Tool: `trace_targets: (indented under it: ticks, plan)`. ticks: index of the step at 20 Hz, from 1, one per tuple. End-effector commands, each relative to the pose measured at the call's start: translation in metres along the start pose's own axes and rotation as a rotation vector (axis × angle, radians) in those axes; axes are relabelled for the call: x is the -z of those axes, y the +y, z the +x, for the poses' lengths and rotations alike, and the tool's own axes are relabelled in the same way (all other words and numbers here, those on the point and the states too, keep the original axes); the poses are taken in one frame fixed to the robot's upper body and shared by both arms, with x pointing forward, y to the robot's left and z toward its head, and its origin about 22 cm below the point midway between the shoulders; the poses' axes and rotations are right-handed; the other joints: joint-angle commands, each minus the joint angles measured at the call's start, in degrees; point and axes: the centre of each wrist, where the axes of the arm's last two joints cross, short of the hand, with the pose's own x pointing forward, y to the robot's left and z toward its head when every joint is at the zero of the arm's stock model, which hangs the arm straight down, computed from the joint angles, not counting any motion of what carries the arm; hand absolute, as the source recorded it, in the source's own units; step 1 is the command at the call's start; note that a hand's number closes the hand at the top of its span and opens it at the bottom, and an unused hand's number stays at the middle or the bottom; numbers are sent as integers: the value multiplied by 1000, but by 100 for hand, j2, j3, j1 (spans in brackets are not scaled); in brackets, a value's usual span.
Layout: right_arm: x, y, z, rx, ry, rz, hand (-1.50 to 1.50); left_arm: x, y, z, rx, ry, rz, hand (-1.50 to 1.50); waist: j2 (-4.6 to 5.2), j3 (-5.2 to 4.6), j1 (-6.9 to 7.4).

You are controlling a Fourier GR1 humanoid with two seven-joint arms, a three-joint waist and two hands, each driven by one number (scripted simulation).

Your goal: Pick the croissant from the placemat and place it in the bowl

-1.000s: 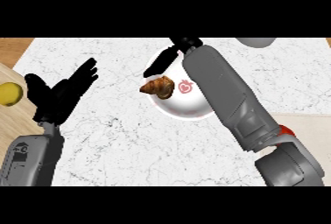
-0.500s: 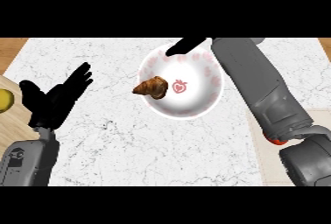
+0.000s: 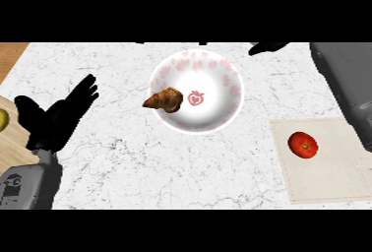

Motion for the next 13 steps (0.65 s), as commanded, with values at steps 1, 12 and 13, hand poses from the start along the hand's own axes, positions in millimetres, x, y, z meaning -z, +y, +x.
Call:
trace_targets:
  ticks: [1,12,13]
  plan:
    - [-29,-40,-9,71,-90,40,-150,-2,8,-4,7,24,20,0,-33,-1,-106]
    - [-122,-93,-47,367,-202,162,150,-16,16,-17,-28,30,45,0,-93,6,-322]
    - [-134,-110,-40,336,-177,190,150,-19,20,-11,-7,22,52,0,-97,9,-294]
